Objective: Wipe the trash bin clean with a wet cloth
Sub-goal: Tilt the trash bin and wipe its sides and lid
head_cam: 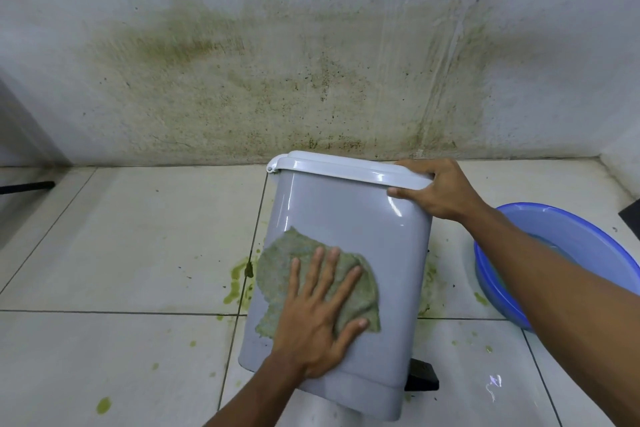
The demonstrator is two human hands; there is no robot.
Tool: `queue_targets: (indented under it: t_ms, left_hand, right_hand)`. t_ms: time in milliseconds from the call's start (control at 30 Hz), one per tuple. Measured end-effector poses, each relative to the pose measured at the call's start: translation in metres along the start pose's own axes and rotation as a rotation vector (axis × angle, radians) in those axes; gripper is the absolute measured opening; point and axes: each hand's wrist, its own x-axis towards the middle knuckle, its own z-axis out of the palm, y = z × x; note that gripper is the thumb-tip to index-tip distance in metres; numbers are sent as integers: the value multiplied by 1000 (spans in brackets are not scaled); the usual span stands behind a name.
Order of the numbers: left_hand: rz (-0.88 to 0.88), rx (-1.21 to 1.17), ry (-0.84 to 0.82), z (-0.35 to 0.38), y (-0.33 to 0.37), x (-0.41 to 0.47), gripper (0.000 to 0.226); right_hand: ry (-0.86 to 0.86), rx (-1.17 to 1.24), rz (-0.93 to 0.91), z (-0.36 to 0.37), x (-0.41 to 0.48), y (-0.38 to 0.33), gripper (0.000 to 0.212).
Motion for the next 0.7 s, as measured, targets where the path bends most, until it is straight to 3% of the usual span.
queue_targets:
  t_ms: [133,233,300,433,500,567,700]
  left_hand:
    - [-277,-10,36,-14,-34,17,81]
    - [-409,-34,25,-20,-18,47,82]
    - [-354,-29,19,-13,3,53,79]
    - [-46,-43,7,8,40,13,73]
    - [29,-38,0,14,36,-16,74]
    - [-18,-29,6,13,16,-38,78]
    - [-291,-15,35,0,-21,-23,84]
  right_hand:
    - [-3,-5,18,3,2,-2,57]
    - [-14,-6,22,3,5,-4,55]
    - [-8,-20,3,3,5,-3,53]
    - [0,-21,-3,2,4,2,54]
    - [-2,-19,9,2,4,5,58]
    - [4,-22,20,2,4,6,60]
    - [44,-28,26,3,6,4,59]
